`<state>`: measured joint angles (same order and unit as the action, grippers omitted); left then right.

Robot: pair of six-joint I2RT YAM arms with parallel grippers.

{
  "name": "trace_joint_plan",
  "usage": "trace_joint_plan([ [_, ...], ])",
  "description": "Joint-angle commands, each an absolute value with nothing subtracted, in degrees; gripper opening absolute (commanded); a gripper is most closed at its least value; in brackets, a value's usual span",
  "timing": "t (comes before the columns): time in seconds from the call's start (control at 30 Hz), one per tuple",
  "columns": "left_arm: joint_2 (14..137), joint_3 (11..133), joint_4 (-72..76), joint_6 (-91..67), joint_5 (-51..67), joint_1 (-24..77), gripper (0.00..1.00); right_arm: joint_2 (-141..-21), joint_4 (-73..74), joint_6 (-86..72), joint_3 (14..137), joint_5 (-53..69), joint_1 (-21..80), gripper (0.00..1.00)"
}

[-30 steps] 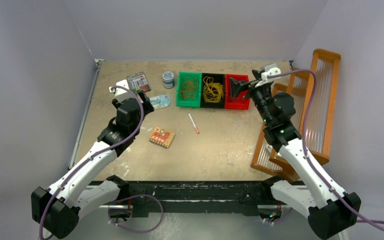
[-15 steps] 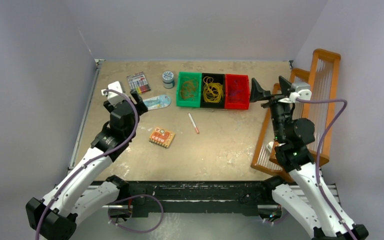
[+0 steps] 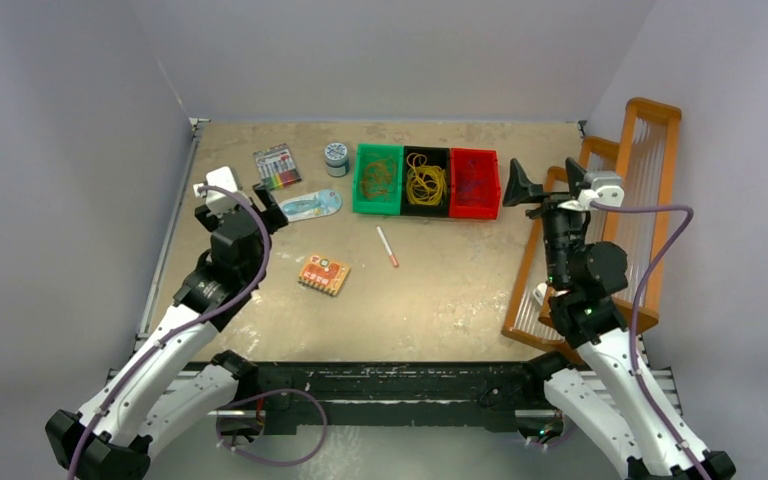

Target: Untangle the cables

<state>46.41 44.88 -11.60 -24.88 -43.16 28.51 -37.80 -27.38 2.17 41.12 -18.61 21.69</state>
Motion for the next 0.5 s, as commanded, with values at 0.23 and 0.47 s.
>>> trace_joint_plan([
  [0.23, 46.5, 45.5, -9.2, -22.9, -45.2, 28.1, 0.78, -37.6, -31.9, 2.9, 40.3, -21.9, 21.6, 0.99],
  [0.47, 46.0, 45.0, -8.1, -22.3, -45.8, 28.1, 0.79, -37.8, -32.4, 3.5, 40.3, -22.1, 21.6, 0.99],
])
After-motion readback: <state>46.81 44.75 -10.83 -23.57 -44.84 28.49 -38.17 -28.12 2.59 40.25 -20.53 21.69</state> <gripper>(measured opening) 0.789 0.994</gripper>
